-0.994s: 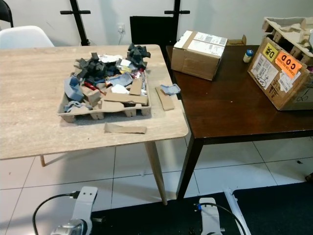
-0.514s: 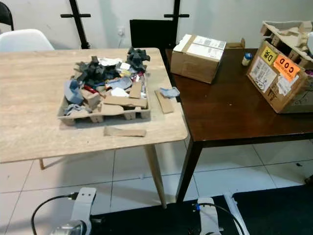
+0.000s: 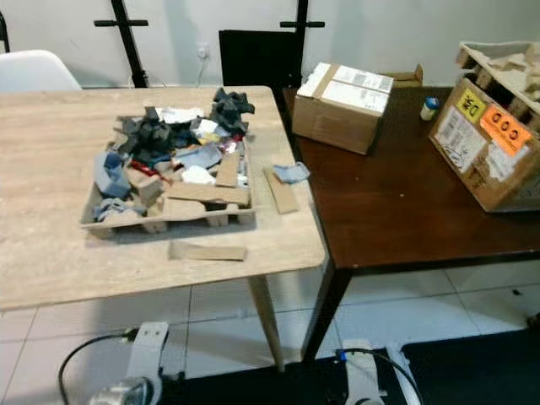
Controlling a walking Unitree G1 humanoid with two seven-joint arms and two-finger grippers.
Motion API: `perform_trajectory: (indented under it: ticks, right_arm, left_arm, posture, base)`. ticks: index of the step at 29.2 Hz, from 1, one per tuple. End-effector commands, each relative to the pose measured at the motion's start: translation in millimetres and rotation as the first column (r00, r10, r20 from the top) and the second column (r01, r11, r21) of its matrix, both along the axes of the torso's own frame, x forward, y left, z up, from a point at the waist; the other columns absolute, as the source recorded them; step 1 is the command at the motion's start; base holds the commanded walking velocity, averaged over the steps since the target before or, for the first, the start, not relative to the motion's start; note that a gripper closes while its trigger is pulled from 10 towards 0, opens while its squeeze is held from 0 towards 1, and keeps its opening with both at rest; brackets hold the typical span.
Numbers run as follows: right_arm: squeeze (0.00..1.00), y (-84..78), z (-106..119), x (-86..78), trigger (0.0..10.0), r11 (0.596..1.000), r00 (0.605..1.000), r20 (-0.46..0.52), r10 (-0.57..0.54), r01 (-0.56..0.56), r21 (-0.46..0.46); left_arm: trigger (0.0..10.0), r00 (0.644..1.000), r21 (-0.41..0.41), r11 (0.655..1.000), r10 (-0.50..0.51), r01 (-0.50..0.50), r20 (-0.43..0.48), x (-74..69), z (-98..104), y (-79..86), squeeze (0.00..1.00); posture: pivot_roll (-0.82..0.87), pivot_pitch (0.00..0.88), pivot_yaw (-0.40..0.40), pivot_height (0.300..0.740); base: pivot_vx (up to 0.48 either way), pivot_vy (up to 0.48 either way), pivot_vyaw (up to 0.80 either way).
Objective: Picking trash to rubbish bin
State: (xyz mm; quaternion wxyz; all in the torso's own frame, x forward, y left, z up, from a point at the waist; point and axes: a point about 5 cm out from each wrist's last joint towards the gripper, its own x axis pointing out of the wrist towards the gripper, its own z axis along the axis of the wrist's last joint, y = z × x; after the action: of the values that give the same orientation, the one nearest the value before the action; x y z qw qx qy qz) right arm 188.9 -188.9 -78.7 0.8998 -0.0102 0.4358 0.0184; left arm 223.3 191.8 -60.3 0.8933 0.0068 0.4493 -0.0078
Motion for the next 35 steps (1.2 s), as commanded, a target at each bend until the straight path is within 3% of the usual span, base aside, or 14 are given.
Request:
perform_trajectory:
  ticks: [1,22,35]
  right_arm:
    - [0.00,6.7,-2.0,-2.4,10.0,1.000,1.000,-0.005,0.015,-0.015,0.011]
    - [0.00,8.1,-2.0,-2.1,10.0,1.000,1.000,-0.005,0.017,-0.017,0.016]
    - [0.00,6.3,-2.8,-3.4,10.0,1.000,1.000,-0.017,0.007,-0.007,0.011]
  left_arm:
    - [10.0,0.999,0.013,1.000,0.015,-0.015,-0.037,-11.7,-6.2,7.1,0.00]
    - [10.0,0.996,0.045,0.997,0.053,-0.056,0.066,-3.9,1.3,13.9,0.00]
    - [10.0,0.998,0.055,0.998,0.040,-0.043,0.056,-3.3,0.9,12.8,0.00]
  posture:
    - [0.07,0.105,-0.038,0.740]
    - [0.08,0.120,-0.038,0.740]
    - [0.07,0.120,-0.035,0.740]
  base:
    - [0.296,0.000,0.00]
    - [0.000,0.000,0.00]
    - [0.000,0.000,0.00]
